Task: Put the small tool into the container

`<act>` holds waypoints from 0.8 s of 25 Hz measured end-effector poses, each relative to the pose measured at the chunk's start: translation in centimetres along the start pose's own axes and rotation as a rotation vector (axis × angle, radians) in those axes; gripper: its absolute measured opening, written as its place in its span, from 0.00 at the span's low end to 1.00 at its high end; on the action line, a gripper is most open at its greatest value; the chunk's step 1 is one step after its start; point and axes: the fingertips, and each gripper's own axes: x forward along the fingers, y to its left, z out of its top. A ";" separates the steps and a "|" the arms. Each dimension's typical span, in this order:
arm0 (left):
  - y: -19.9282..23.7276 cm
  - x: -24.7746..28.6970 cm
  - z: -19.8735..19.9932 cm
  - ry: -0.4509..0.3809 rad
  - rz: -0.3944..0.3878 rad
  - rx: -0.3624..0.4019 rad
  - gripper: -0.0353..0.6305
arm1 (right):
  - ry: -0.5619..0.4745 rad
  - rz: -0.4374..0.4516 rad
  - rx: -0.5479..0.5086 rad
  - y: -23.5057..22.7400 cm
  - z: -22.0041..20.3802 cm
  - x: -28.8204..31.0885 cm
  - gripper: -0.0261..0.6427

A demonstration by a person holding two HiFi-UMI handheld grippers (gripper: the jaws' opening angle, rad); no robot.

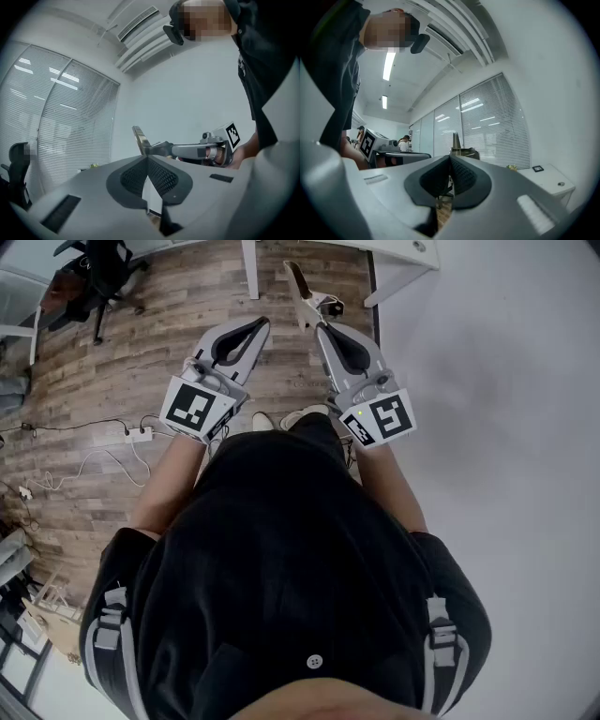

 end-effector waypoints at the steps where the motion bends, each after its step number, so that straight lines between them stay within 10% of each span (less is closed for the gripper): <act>1: -0.3 0.1 0.0 -0.013 -0.002 -0.012 0.06 | 0.003 0.001 0.000 -0.1 -0.1 -0.3 0.06; 20: 0.3 -1.0 -0.9 -0.008 0.020 -0.030 0.06 | 0.022 0.021 0.011 0.4 -0.5 -0.4 0.06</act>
